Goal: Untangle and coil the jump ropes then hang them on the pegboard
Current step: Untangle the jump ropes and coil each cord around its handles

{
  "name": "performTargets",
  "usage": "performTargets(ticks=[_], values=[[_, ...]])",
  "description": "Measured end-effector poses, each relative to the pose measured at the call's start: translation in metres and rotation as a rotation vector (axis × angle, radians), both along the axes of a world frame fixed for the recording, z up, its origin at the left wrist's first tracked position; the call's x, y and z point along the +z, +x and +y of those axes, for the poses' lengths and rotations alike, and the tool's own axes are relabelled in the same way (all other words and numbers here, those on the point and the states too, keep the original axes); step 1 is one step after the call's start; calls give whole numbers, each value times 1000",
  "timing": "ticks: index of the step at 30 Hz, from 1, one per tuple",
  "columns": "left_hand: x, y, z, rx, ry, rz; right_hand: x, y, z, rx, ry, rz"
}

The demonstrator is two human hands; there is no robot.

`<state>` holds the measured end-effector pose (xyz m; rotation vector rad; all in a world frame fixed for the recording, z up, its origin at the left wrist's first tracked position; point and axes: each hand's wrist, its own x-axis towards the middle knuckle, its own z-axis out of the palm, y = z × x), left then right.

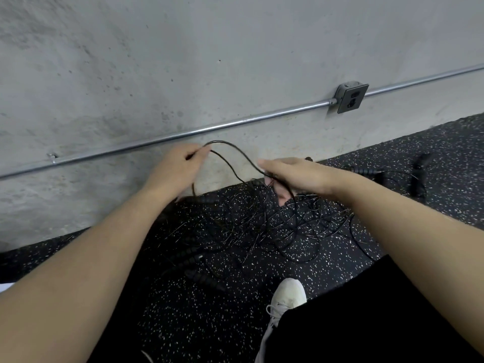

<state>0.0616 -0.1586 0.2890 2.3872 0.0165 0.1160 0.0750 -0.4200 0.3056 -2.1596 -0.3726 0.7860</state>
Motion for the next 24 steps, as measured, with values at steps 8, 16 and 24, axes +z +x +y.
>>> performTargets(ticks=[8,16,24], values=[[-20,6,37,65,365,384,-12,14,-23,-48,-5,-145],[-18,-3,-18,-228,85,224,-5,7,-8,55,-49,-230],[-20,-14,-63,-411,223,135,-12,7,-3,25,-45,-196]])
